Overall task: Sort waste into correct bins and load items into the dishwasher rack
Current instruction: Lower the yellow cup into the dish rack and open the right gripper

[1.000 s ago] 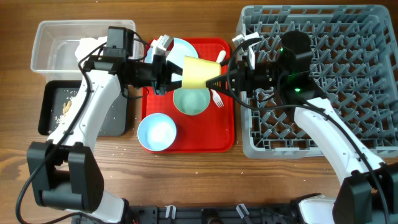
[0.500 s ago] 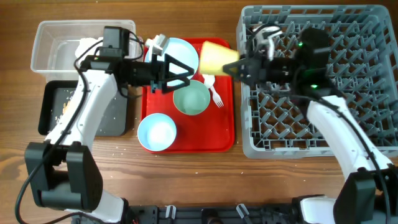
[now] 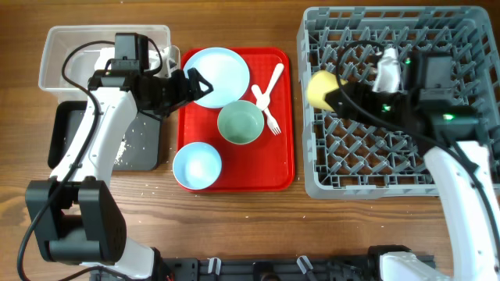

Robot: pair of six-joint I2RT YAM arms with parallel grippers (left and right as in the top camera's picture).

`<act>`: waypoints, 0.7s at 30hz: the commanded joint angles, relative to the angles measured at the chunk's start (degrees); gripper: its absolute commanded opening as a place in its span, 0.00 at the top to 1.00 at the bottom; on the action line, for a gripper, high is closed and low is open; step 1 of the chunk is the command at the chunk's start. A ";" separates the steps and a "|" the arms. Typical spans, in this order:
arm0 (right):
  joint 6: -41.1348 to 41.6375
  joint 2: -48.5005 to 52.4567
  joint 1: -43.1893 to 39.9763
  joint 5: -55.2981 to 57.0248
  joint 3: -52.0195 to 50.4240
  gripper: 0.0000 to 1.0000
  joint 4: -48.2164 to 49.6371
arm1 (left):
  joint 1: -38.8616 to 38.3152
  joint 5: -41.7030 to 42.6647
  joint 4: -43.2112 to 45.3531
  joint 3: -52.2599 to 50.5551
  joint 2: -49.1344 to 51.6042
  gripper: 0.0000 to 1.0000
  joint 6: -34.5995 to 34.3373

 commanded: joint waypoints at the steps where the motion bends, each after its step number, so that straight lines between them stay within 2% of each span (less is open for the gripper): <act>1: -1.81 -0.70 0.90 11.85 3.04 0.46 -7.43 | 0.13 -9.99 0.02 0.83 -1.03 0.09 0.87; 3: -1.64 0.28 1.20 11.76 3.02 0.40 -17.35 | 0.13 -10.75 -0.09 0.83 -1.03 0.08 0.98; 7: -1.86 2.47 1.20 12.24 2.97 0.40 -26.27 | 0.13 -10.99 -0.74 0.83 -1.03 0.07 1.01; 21: -0.11 12.98 5.42 17.59 -1.18 0.38 -26.34 | 0.11 -10.97 -1.25 0.83 -1.03 0.05 0.98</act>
